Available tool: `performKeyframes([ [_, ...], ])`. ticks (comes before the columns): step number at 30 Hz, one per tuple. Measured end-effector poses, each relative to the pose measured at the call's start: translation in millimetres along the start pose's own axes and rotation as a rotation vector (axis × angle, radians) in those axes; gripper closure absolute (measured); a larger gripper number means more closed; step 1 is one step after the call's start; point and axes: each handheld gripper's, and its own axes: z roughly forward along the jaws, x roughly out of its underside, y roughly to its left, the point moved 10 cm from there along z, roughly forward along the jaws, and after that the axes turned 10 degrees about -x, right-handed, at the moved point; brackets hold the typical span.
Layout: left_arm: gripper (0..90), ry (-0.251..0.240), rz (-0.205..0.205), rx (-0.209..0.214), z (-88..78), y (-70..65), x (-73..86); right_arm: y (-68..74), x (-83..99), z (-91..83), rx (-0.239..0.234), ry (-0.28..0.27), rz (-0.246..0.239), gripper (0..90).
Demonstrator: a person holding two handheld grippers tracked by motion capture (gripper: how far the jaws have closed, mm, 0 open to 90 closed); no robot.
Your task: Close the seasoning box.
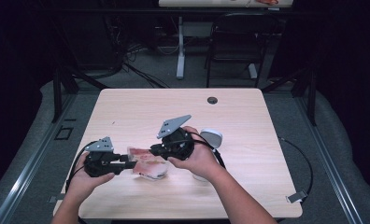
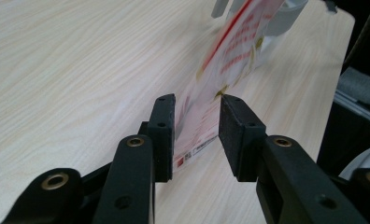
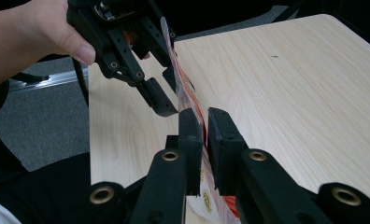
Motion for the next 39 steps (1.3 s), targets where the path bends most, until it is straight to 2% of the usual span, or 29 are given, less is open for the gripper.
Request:
performKeyframes([
  [8, 64.9, -0.006, -0.007, -0.007, -4.0, 1.3, 1.1, 5.7, -7.1, 4.8, -0.022, -0.008, -0.004, 79.5],
  [12, 63.0, -0.016, -0.017, -0.006, -6.0, 2.3, 1.2, 9.5, -14.5, 2.3, -0.037, -0.050, 0.003, 76.8],
  [20, 59.1, -0.028, -0.026, -0.007, -9.0, 6.0, 1.9, 11.4, -19.2, -5.9, -0.021, -0.084, -0.003, 69.6],
  [24, 55.3, -0.020, -0.024, -0.010, -10.3, 8.7, 4.0, 13.7, -21.1, -9.3, -0.028, -0.104, -0.001, 67.0],
  [29, 55.0, -0.007, -0.015, -0.011, -12.5, 10.4, 6.6, 11.7, -20.4, -13.5, -0.012, -0.116, 0.002, 64.2],
  [37, 55.2, 0.004, -0.007, -0.014, -19.2, 11.9, 8.4, 3.2, -14.7, -25.4, 0.032, -0.143, 0.036, 59.4],
  [39, 55.3, 0.007, -0.003, -0.010, -20.3, 11.1, 8.2, 1.6, -11.4, -28.5, 0.046, -0.131, 0.038, 58.9],
])
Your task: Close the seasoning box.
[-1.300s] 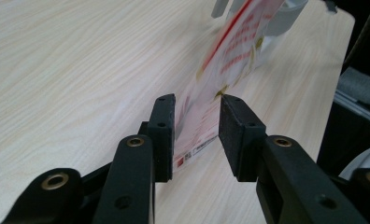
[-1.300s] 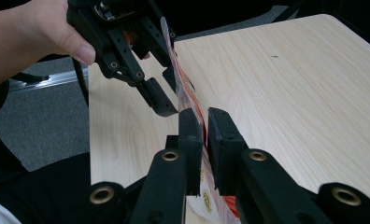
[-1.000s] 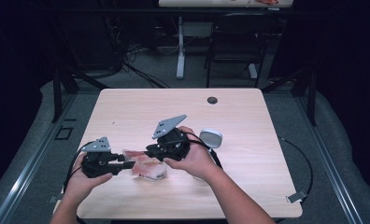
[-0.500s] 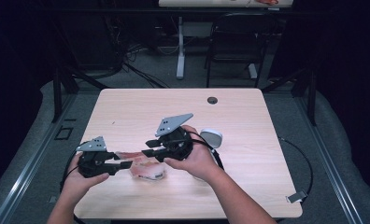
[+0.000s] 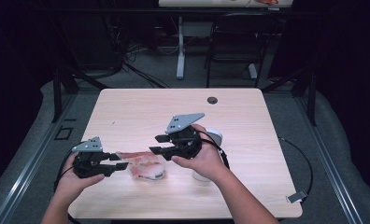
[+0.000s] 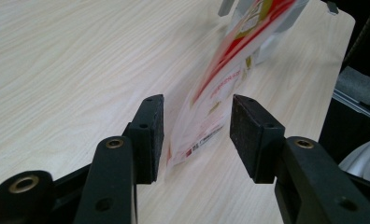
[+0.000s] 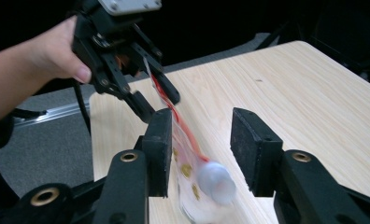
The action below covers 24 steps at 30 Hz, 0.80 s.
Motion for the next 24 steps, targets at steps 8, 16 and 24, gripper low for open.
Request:
performKeyframes([
  [8, 55.3, 0.000, 0.011, -0.002, -0.2, -2.5, -2.1, -12.4, 12.9, -18.9, 0.070, -0.008, 0.037, 57.8],
  [16, 55.5, -0.008, 0.014, 0.005, 2.4, -6.4, -4.3, -36.2, 27.8, -51.0, 0.201, -0.042, 0.086, 57.8],
  [24, 55.5, -0.008, 0.009, -0.007, 1.4, -3.8, -4.2, -49.2, 35.6, -77.0, 0.243, -0.063, 0.122, 69.7],
])
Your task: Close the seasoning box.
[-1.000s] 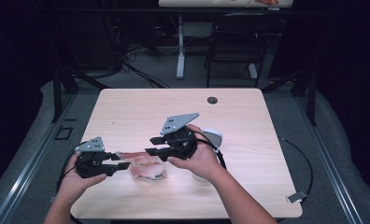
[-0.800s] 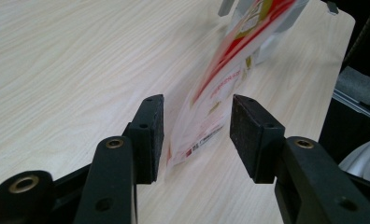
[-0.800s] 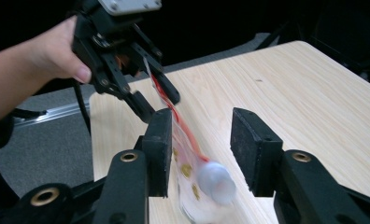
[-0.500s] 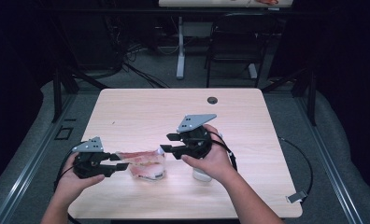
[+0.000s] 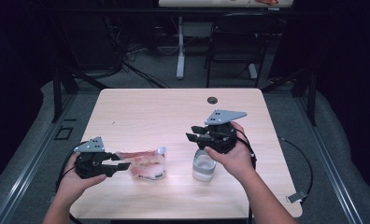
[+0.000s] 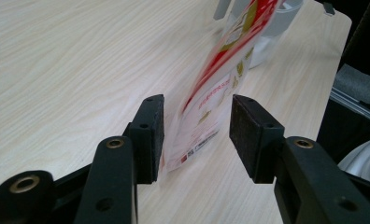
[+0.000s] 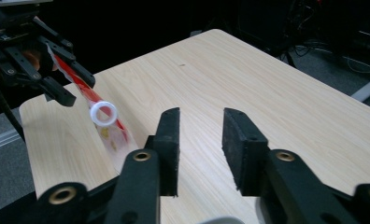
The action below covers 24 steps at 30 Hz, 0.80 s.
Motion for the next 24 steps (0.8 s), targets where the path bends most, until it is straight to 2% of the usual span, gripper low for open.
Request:
performKeyframes([
  [4, 55.4, -0.016, -0.011, -0.002, -1.9, 1.1, -1.5, -8.9, 2.2, -7.3, 0.028, -0.002, 0.012, 74.1],
  [10, 55.3, -0.018, -0.016, -0.006, -3.1, 2.1, -1.5, -20.8, 8.5, -12.7, 0.077, 0.024, 0.011, 79.6],
  [14, 55.0, -0.017, -0.016, -0.008, -3.8, 3.1, -1.3, -30.2, 14.9, -15.9, 0.109, 0.029, 0.029, 84.7],
  [24, 53.9, -0.020, -0.016, -0.018, -4.9, 4.3, -1.7, -54.0, 24.5, -26.8, 0.179, 0.028, 0.068, 88.8],
])
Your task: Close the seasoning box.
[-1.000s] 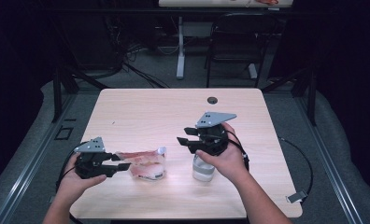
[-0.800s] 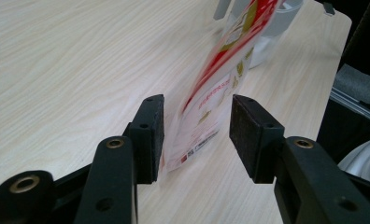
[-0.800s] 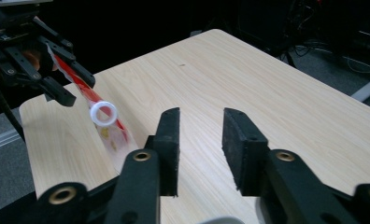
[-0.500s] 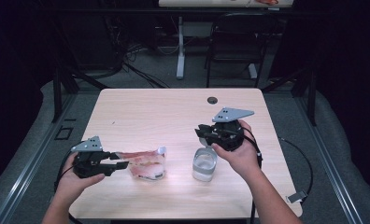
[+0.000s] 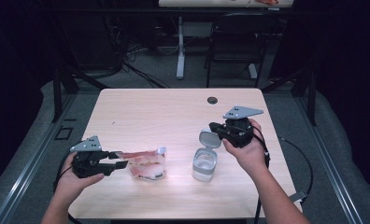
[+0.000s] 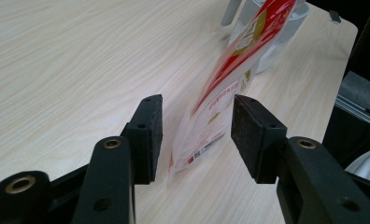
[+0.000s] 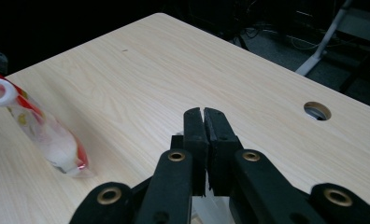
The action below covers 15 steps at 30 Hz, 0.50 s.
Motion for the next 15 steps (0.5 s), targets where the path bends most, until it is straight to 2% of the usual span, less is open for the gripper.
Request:
performKeyframes([
  [3, 53.7, 0.003, 0.004, 0.001, 0.2, 0.1, 0.6, -6.5, 2.7, -1.1, 0.016, 0.002, 0.012, 89.2],
  [15, 53.2, 0.001, 0.002, 0.000, 0.9, -0.2, 1.1, -19.9, 6.0, 1.0, 0.033, 0.000, 0.045, 90.0],
])
